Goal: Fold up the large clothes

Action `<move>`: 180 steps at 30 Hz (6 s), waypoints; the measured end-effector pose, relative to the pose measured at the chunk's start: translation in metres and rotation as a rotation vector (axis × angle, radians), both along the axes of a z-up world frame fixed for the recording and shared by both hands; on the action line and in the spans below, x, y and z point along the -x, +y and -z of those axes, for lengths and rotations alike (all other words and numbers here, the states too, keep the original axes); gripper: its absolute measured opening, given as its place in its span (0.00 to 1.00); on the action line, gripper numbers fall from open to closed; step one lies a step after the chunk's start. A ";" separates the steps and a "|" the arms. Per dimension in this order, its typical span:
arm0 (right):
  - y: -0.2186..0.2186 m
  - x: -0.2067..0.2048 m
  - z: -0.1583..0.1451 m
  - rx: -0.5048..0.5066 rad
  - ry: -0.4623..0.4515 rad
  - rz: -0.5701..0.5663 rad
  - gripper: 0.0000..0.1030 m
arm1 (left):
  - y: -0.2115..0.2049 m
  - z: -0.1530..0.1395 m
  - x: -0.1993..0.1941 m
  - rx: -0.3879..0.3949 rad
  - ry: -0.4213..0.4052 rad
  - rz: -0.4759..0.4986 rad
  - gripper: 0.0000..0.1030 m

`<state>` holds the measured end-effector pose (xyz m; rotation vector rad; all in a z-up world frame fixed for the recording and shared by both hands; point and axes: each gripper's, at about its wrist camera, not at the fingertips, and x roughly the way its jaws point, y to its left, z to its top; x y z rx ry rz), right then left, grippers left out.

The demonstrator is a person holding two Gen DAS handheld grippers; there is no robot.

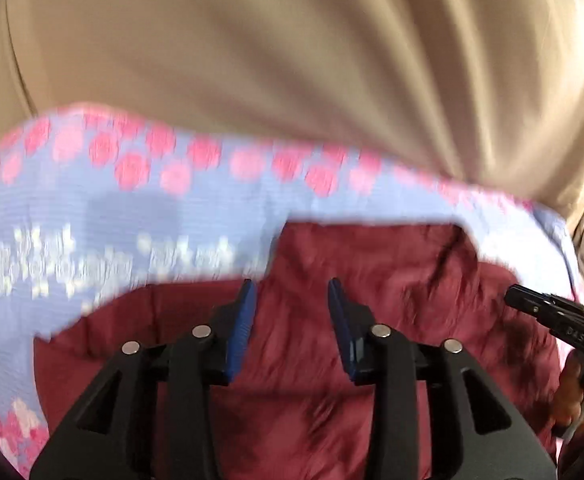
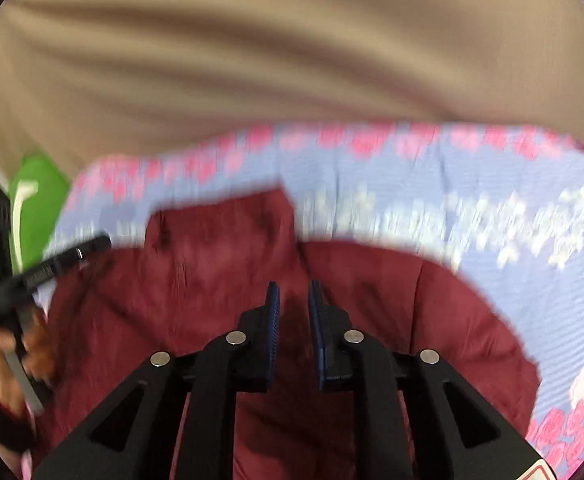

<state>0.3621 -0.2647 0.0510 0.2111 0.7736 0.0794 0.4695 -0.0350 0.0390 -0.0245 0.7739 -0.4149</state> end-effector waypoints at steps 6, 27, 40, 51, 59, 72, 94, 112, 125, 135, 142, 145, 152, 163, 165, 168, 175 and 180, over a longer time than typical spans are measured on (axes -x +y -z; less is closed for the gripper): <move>-0.050 0.011 0.027 0.003 0.037 0.110 0.00 | 0.048 0.042 0.003 -0.120 0.034 -0.076 0.30; -0.052 0.137 -0.010 -0.167 -0.026 0.125 0.47 | 0.119 0.013 0.117 -0.001 -0.041 -0.122 0.55; -0.004 0.168 0.023 -0.160 -0.007 0.131 0.02 | 0.140 0.064 0.164 -0.158 0.121 -0.205 0.27; -0.010 0.156 0.055 -0.069 0.145 0.228 0.09 | 0.143 0.065 0.167 -0.183 0.092 -0.233 0.26; -0.015 0.301 0.020 -0.036 0.072 0.218 0.60 | 0.211 0.030 0.273 0.004 0.129 -0.186 0.71; 0.012 0.496 0.067 -0.232 0.117 0.118 0.66 | 0.253 0.067 0.431 0.182 0.300 -0.156 0.80; 0.013 0.555 0.050 -0.374 -0.217 0.155 0.01 | 0.244 0.017 0.508 0.356 0.117 -0.100 0.01; -0.011 0.529 0.100 -0.377 0.004 0.275 0.63 | 0.265 0.074 0.489 0.289 0.230 -0.287 0.83; 0.003 0.549 0.054 -0.384 -0.197 0.234 0.03 | 0.243 0.041 0.516 0.366 0.102 -0.146 0.05; 0.007 0.638 -0.049 -0.341 -0.694 0.184 0.03 | 0.265 -0.069 0.610 0.584 -0.324 -0.049 0.04; 0.028 0.689 -0.100 -0.286 -0.954 0.085 0.03 | 0.281 -0.107 0.640 0.666 -0.483 -0.046 0.04; 0.026 0.680 -0.107 -0.304 -0.961 0.067 0.03 | 0.279 -0.111 0.625 0.663 -0.466 -0.061 0.04; -0.003 0.587 -0.090 -0.382 -0.754 0.135 0.03 | 0.249 -0.081 0.516 0.538 -0.236 -0.107 0.05; -0.052 0.388 -0.024 -0.357 -0.341 0.302 0.03 | 0.187 0.000 0.321 0.234 0.005 -0.252 0.04; -0.057 0.365 -0.010 -0.351 -0.278 0.318 0.03 | 0.182 0.015 0.304 0.200 0.034 -0.269 0.04; -0.065 0.337 0.012 -0.347 -0.197 0.337 0.03 | 0.177 0.037 0.286 0.166 0.071 -0.285 0.05; -0.071 0.302 0.058 -0.330 -0.048 0.372 0.02 | 0.165 0.072 0.257 0.131 0.127 -0.276 0.06; -0.070 0.286 0.078 -0.301 0.028 0.377 0.01 | 0.151 0.078 0.252 0.061 0.075 -0.262 0.07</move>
